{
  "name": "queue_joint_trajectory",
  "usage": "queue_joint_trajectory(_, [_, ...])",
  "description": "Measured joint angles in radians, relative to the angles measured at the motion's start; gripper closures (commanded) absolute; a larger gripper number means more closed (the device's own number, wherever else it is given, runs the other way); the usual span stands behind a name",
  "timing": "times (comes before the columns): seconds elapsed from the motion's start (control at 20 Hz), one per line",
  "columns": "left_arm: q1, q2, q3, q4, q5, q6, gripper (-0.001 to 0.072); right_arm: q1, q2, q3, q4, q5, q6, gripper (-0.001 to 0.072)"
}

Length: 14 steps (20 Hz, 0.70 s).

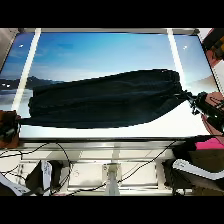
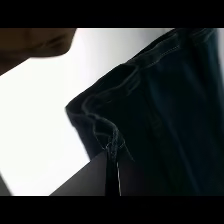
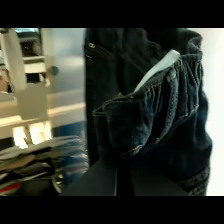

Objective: Fold the clothes and pants, and hang the long-sleeved shirts on hangers.

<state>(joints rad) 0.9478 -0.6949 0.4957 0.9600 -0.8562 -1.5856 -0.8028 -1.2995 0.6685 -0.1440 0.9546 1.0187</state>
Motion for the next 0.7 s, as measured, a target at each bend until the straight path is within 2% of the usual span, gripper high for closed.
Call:
queue_joint_trajectory(0.3, [-0.015,0.000,0.031,-0.148,0.116,0.014,0.0664,0.054,0.129,0.006,0.111,-0.048,0.124,0.0678])
queue_joint_trajectory(0.5, [-0.119,-0.002,0.035,-0.194,0.278,0.038,0.0665,0.172,0.169,0.007,0.146,-0.204,0.216,0.0678])
queue_joint_trajectory(0.7, [-0.237,-0.027,0.037,-0.208,0.475,0.041,0.0665,0.332,0.180,0.020,0.229,-0.421,0.259,0.0678])
